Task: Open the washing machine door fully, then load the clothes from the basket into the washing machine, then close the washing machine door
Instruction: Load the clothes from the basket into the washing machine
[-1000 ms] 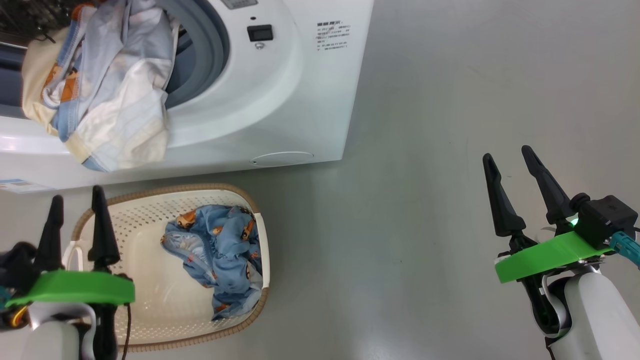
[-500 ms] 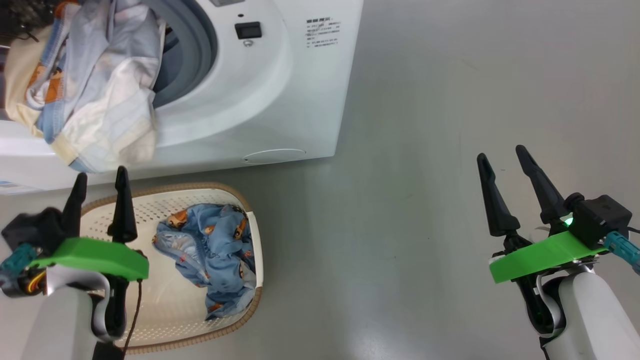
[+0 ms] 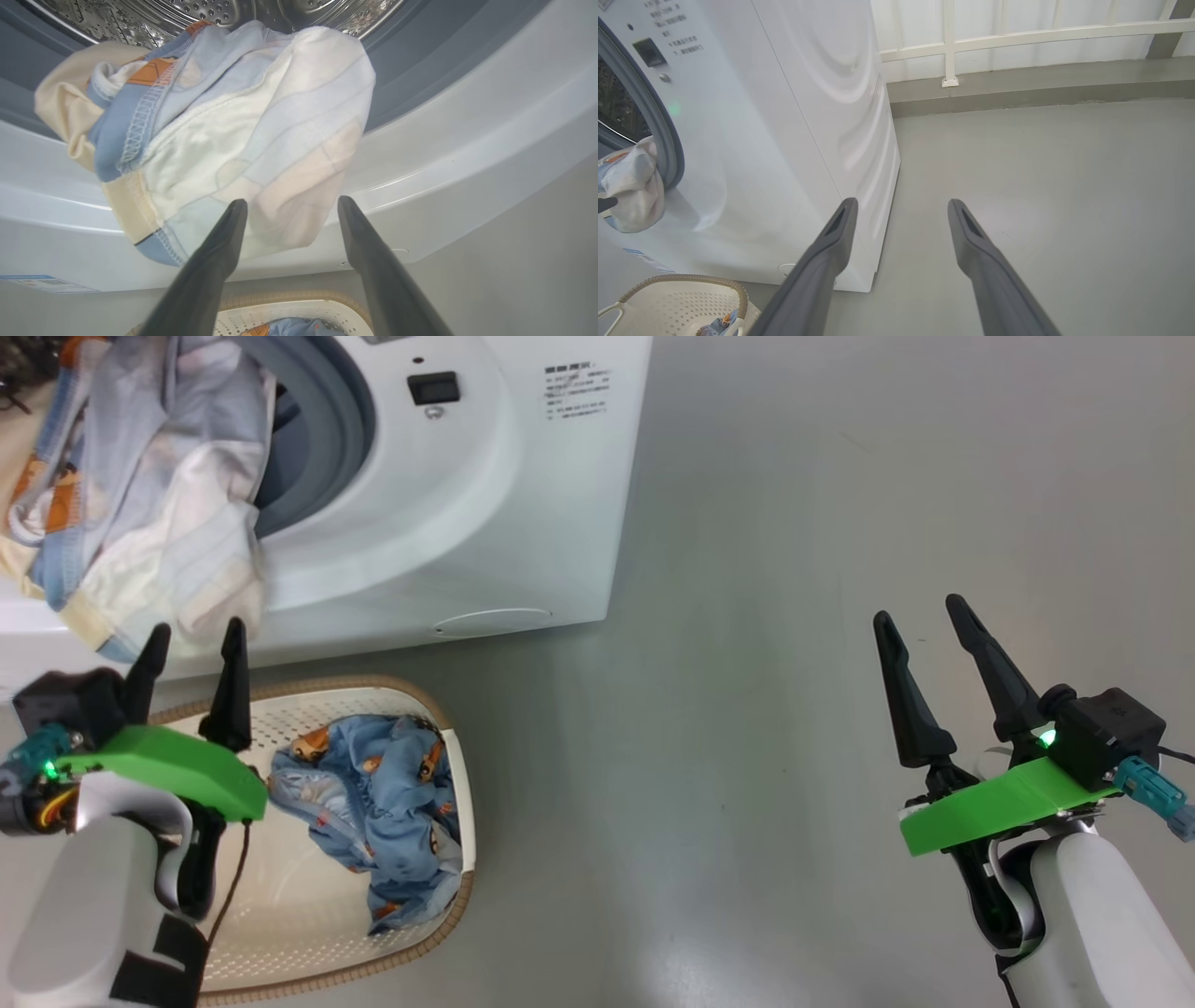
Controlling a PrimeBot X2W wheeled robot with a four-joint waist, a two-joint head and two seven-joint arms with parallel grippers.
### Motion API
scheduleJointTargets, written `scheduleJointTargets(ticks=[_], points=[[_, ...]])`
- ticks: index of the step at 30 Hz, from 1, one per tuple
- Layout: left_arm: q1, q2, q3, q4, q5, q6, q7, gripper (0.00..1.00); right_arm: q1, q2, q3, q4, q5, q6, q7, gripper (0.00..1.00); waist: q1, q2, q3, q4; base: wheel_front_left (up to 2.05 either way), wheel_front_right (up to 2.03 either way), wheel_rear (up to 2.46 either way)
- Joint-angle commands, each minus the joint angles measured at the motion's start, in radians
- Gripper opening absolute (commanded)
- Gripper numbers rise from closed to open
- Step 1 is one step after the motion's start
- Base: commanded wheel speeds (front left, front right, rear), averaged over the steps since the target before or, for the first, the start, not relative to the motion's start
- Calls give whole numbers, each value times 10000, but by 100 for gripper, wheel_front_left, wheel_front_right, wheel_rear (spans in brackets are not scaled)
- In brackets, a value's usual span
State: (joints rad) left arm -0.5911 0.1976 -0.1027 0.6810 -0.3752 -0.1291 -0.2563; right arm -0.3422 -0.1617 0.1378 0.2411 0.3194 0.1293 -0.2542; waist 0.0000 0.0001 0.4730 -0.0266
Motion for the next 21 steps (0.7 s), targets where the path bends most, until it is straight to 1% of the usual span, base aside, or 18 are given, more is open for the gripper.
scheduleJointTargets(ticks=[1, 5, 13, 14, 16, 20, 21], points=[[-163, 433, 249, -107, -28, -16, -55, 100, -10, 28, 241, -201, 2, 14, -76, 100, 0, -1, 16, -21, 0, 0, 0], [-558, 546, 213, 329, -63, -16, -55, 100, -19, 36, 269, -208, 3, 14, -76, 100, 0, -1, 78, -75, 0, 0, 0], [-1383, 562, 522, 1079, -5, -16, -55, 100, -100, 68, 320, -195, -21, 14, -76, 100, 0, -1, 201, -179, 0, 0, 0], [-1456, 587, 545, 1162, -9, -16, -55, 98, -113, 74, 334, -196, -24, 14, -76, 100, 0, -1, 207, -204, 0, 0, 0], [-1573, 618, 554, 1308, -20, -16, -55, 87, -126, 79, 352, -202, -25, 14, -76, 100, 0, -1, 215, -246, 0, 0, 0], [-1762, 696, 507, 1559, -77, -16, -55, 53, -124, 63, 366, -209, -10, 14, -76, 100, 0, -1, 223, -316, 0, 0, 0], [-1806, 721, 487, 1618, -97, -16, -55, 47, -124, 60, 372, -206, -8, 14, -76, 100, 0, -1, 229, -332, 0, 0, 0]])
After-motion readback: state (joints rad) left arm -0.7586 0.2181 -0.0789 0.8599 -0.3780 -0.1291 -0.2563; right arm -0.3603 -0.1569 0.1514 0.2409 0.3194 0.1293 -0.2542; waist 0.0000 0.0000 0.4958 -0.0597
